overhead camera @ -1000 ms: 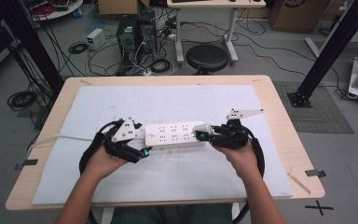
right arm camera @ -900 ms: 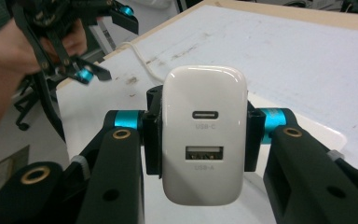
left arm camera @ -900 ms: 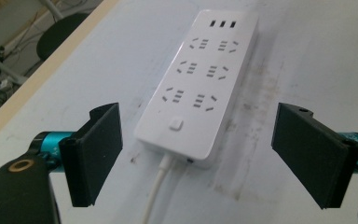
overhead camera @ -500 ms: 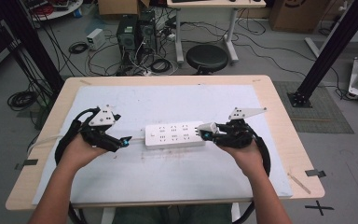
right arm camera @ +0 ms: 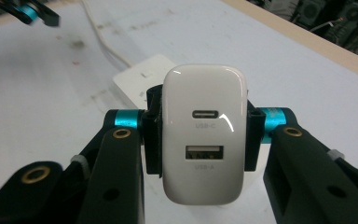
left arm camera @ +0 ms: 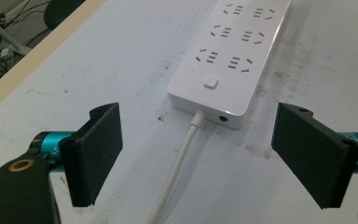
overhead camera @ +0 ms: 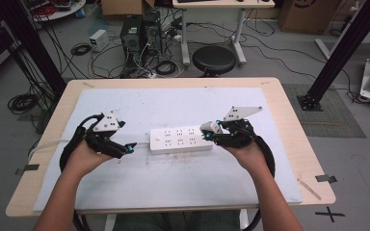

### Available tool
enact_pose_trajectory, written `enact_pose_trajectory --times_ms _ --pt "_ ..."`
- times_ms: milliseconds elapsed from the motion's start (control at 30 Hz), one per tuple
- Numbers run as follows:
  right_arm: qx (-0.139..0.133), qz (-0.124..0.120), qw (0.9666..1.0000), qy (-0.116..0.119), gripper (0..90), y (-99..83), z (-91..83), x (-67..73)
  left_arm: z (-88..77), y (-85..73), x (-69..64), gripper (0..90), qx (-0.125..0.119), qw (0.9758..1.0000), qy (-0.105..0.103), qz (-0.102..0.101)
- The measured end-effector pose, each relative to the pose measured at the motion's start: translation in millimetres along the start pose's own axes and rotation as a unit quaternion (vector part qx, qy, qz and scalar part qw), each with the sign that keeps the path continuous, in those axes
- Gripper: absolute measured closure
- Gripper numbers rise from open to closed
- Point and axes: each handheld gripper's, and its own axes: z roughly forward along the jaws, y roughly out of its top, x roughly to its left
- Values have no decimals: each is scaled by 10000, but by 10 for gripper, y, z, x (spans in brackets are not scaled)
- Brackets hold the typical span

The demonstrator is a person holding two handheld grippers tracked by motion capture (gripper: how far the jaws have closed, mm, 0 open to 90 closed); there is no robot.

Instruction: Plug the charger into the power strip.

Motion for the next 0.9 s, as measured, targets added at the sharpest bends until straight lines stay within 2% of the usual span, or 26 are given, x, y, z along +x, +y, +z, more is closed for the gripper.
enact_pose_trajectory --times_ms 167,300,367,600,700,733,767,800,833,900 --pt "569 -270 9977 -250 632 99 111 -31 -1 -40 -4 163 -25 10000 -11 -32" --pt "934 -458 9941 -296 631 171 193 -66 3 -71 3 163 -20 10000 -7 -59" --pt "1028 -527 9929 -273 632 203 218 -83 3 -84 4 163 -26 10000 -1 -66" --pt "1499 -876 9848 -102 632 361 321 -120 13 -130 3 163 -17 10000 -4 -92" --pt "1728 -1058 9792 73 631 437 407 -143 11 -140 -3 163 -3 10000 -2 -81" --pt "1842 -1146 9760 195 631 460 440 -155 9 -142 -7 163 -10 10000 14 -85" --pt "1842 -1146 9760 195 631 460 440 -155 9 -142 -7 163 -10 10000 14 -85" --pt "1920 -1201 9736 291 632 485 480 -169 -3 -145 0 163 18 10000 7 -34" --pt "2072 -1242 9695 416 632 520 542 -197 -7 -148 -4 163 -2 10000 14 -66" --pt "2230 -1282 9652 470 632 550 605 -232 -22 -154 -3 163 -9 10000 22 -60"
